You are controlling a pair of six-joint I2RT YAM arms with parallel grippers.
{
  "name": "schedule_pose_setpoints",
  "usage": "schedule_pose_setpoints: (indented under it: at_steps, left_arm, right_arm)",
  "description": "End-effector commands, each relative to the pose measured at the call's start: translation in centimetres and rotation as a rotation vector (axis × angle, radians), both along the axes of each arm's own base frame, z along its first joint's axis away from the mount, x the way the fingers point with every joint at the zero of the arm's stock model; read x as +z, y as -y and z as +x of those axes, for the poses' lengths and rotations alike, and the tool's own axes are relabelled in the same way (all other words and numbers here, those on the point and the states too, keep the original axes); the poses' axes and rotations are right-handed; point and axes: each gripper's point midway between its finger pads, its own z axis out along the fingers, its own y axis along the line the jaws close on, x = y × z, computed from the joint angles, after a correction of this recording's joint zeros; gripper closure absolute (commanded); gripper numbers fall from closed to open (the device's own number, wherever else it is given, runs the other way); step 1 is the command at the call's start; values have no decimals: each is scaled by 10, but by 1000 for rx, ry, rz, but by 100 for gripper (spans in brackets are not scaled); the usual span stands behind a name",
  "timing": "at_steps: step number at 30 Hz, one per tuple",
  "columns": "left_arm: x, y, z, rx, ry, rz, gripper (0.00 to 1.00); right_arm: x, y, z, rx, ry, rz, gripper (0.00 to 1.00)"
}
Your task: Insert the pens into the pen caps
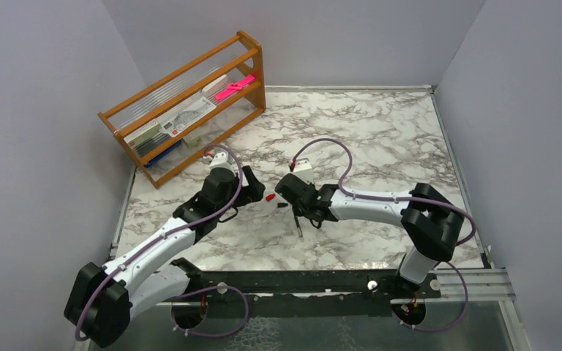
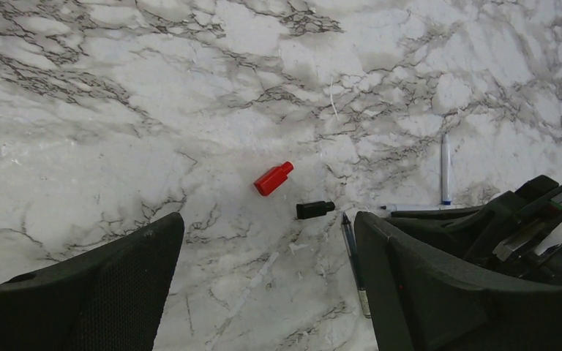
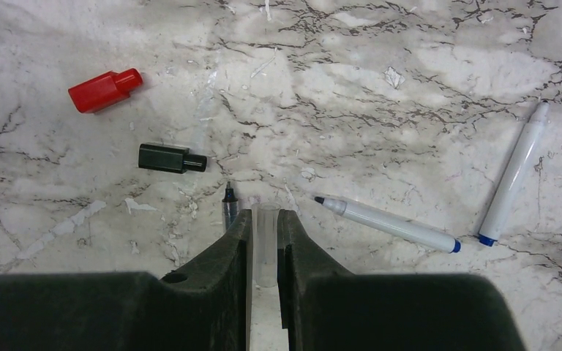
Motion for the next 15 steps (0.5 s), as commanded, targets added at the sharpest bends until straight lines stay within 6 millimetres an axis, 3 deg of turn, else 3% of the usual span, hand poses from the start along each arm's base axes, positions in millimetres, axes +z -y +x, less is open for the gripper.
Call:
schedule_pose_setpoints:
  at_steps: [1, 6, 11, 15]
  left_arm:
    - [-9, 5, -4, 44, -1, 28, 12]
    - [-26, 18, -24, 2, -39, 84, 12]
    - [-37, 18, -35, 8, -62, 91, 11]
    - [-32, 13, -33, 31, -46, 96, 11]
  right_arm:
    - [-3, 4, 6, -24, 30, -8, 92]
    - [-9, 15, 8, -50, 26, -34, 85]
    - [2, 14, 1, -47, 14, 37, 57]
    - [8, 7, -9, 2, -8, 103, 52]
